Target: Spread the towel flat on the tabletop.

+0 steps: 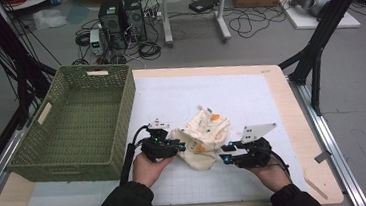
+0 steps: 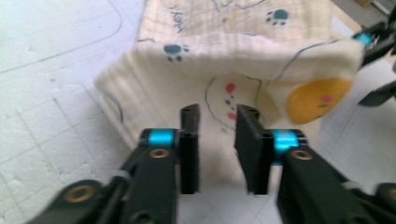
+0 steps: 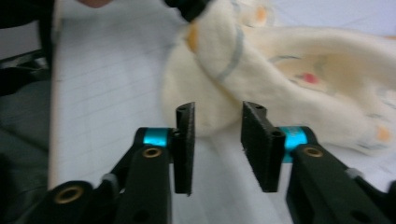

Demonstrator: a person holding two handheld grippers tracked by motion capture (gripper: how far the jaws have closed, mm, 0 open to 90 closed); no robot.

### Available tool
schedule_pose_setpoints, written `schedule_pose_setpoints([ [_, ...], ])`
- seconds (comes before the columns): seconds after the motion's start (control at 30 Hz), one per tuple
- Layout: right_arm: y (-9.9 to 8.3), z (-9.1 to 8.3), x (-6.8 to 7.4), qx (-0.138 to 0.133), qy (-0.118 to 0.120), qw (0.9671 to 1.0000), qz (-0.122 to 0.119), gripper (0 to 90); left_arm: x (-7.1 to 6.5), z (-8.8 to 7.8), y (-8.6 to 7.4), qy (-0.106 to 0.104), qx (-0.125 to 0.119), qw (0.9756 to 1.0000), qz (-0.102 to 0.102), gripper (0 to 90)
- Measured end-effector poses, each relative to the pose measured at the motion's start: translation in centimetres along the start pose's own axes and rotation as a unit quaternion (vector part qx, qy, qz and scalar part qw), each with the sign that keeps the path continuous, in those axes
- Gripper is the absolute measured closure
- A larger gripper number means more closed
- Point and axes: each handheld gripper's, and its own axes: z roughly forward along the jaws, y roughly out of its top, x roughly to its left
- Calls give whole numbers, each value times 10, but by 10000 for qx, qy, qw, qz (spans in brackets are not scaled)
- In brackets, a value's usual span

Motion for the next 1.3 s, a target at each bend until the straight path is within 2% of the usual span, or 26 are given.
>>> schedule_pose_setpoints([
  [0.13,-2,-1,-15,-23,-402,9991,154,510,3,6,-1,128,62,9999,-6,636],
  [0.23,0,4,-22,1,-473,9988,155,509,5,13,-2,240,149,9996,23,647],
  [0.3,3,11,-27,56,-496,9987,125,520,7,19,-3,313,268,9991,67,689],
  [0.37,5,17,-30,89,-456,9989,109,579,7,24,-5,382,403,9983,147,746],
  [0.47,10,23,-33,133,-363,9993,13,767,7,26,-6,387,379,9983,199,870],
  [0.53,14,24,-36,167,-272,9995,9,862,7,25,-6,388,386,9983,196,894],
  [0.67,20,19,-38,207,-256,9995,23,875,7,20,-5,386,294,9986,214,896],
  [0.77,26,10,-40,200,-301,9993,71,877,7,13,-3,332,126,9993,123,897],
  [0.87,35,-2,-45,204,-416,9989,92,878,9,7,0,399,-52,9992,45,898],
  [0.9,36,-4,-48,223,-460,9987,74,878,11,5,2,455,-185,9988,-30,899],
  [1.0,39,-4,-54,303,-509,9982,105,877,13,5,3,501,-180,9986,-74,898],
  [1.1,39,0,-65,399,-596,9972,212,877,17,9,4,602,-222,9978,-159,898],
  [1.17,37,7,-71,468,-595,9967,298,877,21,13,4,660,-272,9970,-292,898],
  [1.3,32,25,-83,682,-603,9948,450,877,28,22,3,859,-187,9954,-373,898],
])
